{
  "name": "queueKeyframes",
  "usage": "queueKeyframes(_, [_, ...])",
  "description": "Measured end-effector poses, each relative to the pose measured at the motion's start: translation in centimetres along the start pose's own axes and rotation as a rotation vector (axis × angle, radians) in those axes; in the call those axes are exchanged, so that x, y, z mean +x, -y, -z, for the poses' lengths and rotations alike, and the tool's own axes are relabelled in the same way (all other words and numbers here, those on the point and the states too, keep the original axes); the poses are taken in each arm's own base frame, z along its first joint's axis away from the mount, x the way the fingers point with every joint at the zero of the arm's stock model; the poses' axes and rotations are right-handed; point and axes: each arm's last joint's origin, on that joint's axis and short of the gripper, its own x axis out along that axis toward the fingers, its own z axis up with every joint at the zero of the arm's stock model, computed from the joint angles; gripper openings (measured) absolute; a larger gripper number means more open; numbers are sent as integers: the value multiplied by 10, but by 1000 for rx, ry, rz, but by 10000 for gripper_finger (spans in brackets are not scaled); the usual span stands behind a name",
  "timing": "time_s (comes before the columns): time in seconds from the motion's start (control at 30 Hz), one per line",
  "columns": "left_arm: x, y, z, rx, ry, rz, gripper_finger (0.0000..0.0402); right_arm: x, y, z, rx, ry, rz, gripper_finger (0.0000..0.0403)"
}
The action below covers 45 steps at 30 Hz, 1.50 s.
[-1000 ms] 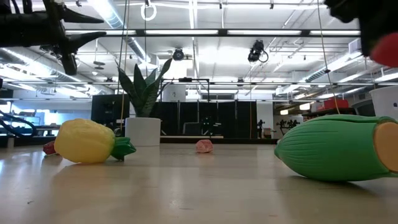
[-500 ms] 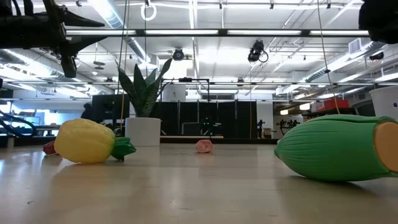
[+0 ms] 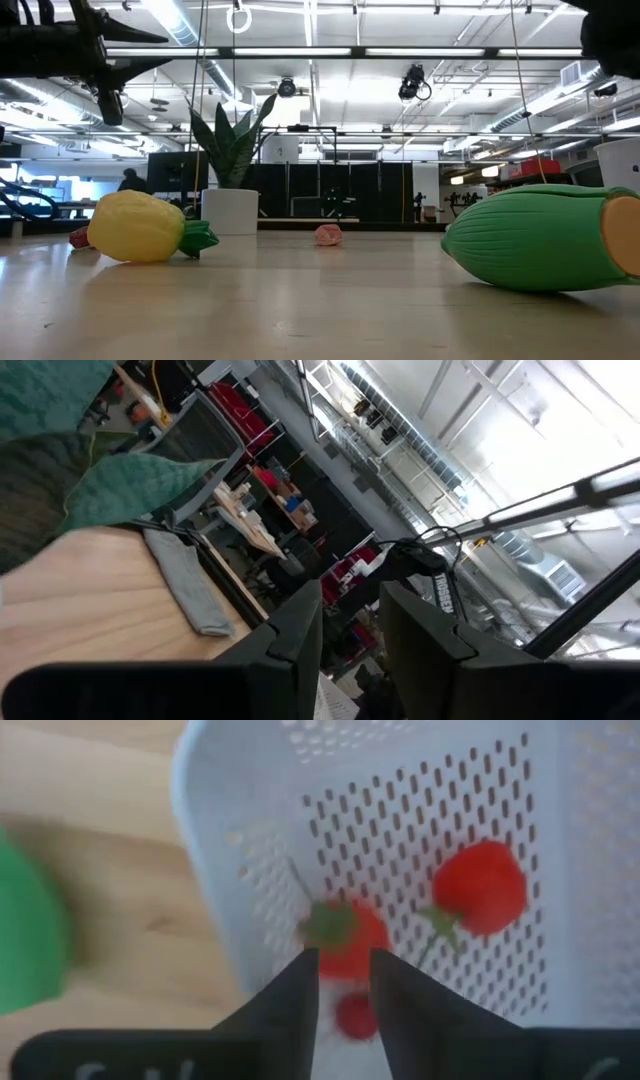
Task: Pick and placing Produce into tupperware
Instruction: Put the left pink peach into the white basket
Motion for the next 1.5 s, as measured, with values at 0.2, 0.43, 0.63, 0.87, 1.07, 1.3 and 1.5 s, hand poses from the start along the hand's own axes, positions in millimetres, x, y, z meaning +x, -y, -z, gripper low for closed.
queueKeyframes(0.2, [0, 0, 0, -78, 1, 1, 110, -46, 7, -16, 64, -73, -176, 111])
queueKeyframes(0.43, [0, 0, 0, -72, 1, 1, 115, -97, 27, -47, 126, 19, -475, 105])
queueKeyframes(0.63, [1, 4, -3, -38, -13, -13, 119, -122, 37, -79, 117, 382, -686, 105])
queueKeyframes(0.87, [1, 40, -39, 234, -238, -182, 119, -125, 32, -106, 80, 582, -647, 106])
queueKeyframes(1.07, [-5, 76, -78, 476, -570, -431, 119, -121, 25, -123, 73, 647, -573, 106])
queueKeyframes(1.3, [16, 93, -70, 563, -886, -632, 119, -115, 15, -140, 14, 661, -486, 106])
queueKeyframes(1.5, [40, 72, -20, 292, -951, -966, 119, -108, 8, -150, 21, 668, -442, 106])
